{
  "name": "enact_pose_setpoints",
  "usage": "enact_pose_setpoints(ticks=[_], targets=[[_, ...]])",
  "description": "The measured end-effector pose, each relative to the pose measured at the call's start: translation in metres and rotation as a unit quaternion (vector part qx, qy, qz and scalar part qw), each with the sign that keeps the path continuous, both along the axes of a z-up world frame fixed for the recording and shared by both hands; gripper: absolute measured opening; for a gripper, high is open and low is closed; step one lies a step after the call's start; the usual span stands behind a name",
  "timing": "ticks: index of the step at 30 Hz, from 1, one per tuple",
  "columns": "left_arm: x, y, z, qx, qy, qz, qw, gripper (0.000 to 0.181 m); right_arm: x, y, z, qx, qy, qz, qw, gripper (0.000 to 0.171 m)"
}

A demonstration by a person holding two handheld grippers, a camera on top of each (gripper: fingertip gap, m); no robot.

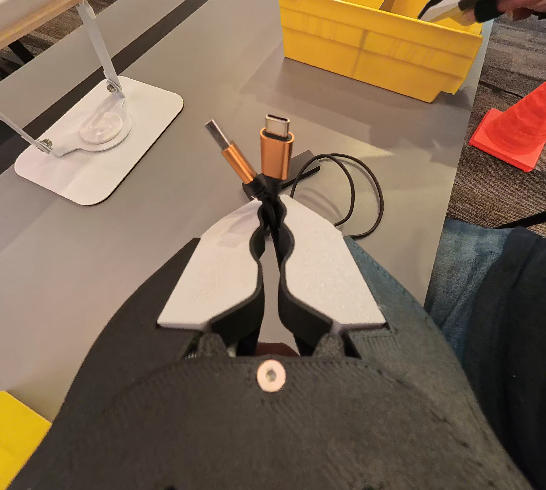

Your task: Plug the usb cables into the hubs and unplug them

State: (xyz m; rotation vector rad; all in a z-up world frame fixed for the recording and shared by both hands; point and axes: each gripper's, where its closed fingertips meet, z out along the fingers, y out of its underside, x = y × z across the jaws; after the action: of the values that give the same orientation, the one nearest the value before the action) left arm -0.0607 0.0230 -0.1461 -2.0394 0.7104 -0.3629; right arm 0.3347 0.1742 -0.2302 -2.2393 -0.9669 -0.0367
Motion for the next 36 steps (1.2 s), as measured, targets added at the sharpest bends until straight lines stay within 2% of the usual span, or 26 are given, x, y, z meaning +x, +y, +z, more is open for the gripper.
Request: enact_pose_setpoints(ticks=[2, 4, 7, 9, 11, 13, 15, 19, 22, 24, 26, 32, 36], targets=[[0.000, 0.000, 0.000, 0.000, 0.001, 0.000, 1.000, 0.003, 0.004, 0.002, -0.001, 0.002, -0.010, -0.008, 1.000, 0.020], [0.001, 0.000, 0.000, -0.001, -0.001, -0.001, 1.000, 0.003, 0.008, 0.003, 0.006, 0.013, -0.014, -0.014, 1.000, 0.021], [0.004, 0.000, 0.000, 0.001, -0.002, -0.003, 1.000, 0.003, -0.001, 0.001, 0.050, 0.081, -0.005, -0.004, 0.997, 0.017], [0.008, 0.000, 0.000, 0.001, -0.006, -0.007, 1.000, 0.003, -0.036, -0.011, 0.094, 0.131, 0.044, 0.051, 0.989, 0.016], [0.015, 0.000, 0.000, 0.000, -0.012, -0.014, 1.000, 0.003, -0.090, -0.035, 0.132, 0.151, 0.120, 0.131, 0.972, 0.023], [0.024, -0.002, 0.002, 0.003, -0.028, -0.027, 0.999, 0.003, -0.153, -0.071, 0.154, 0.120, 0.200, 0.223, 0.946, 0.041], [0.032, -0.005, 0.004, 0.008, -0.037, -0.036, 0.999, 0.003, -0.210, -0.105, 0.168, 0.095, 0.270, 0.302, 0.909, 0.042], [0.045, -0.010, 0.008, 0.024, -0.040, -0.054, 0.997, 0.003, -0.296, -0.152, 0.153, 0.001, 0.340, 0.398, 0.852, 0.044], [0.052, -0.013, 0.009, 0.031, -0.039, -0.066, 0.997, 0.003, -0.338, -0.165, 0.128, -0.055, 0.353, 0.426, 0.831, 0.051], [0.056, -0.016, 0.007, 0.029, -0.032, -0.076, 0.996, 0.003, -0.356, -0.168, 0.127, -0.064, 0.381, 0.431, 0.816, 0.054], [0.059, -0.018, 0.006, 0.030, -0.025, -0.084, 0.996, 0.003, -0.366, -0.173, 0.132, -0.077, 0.408, 0.439, 0.797, 0.047], [0.061, -0.017, 0.002, 0.028, -0.033, -0.086, 0.995, 0.004, -0.374, -0.178, 0.130, -0.119, 0.426, 0.453, 0.774, 0.013], [0.060, -0.015, 0.007, 0.029, -0.060, -0.083, 0.994, 0.007, -0.371, -0.176, 0.135, -0.116, 0.440, 0.449, 0.769, 0.012]])
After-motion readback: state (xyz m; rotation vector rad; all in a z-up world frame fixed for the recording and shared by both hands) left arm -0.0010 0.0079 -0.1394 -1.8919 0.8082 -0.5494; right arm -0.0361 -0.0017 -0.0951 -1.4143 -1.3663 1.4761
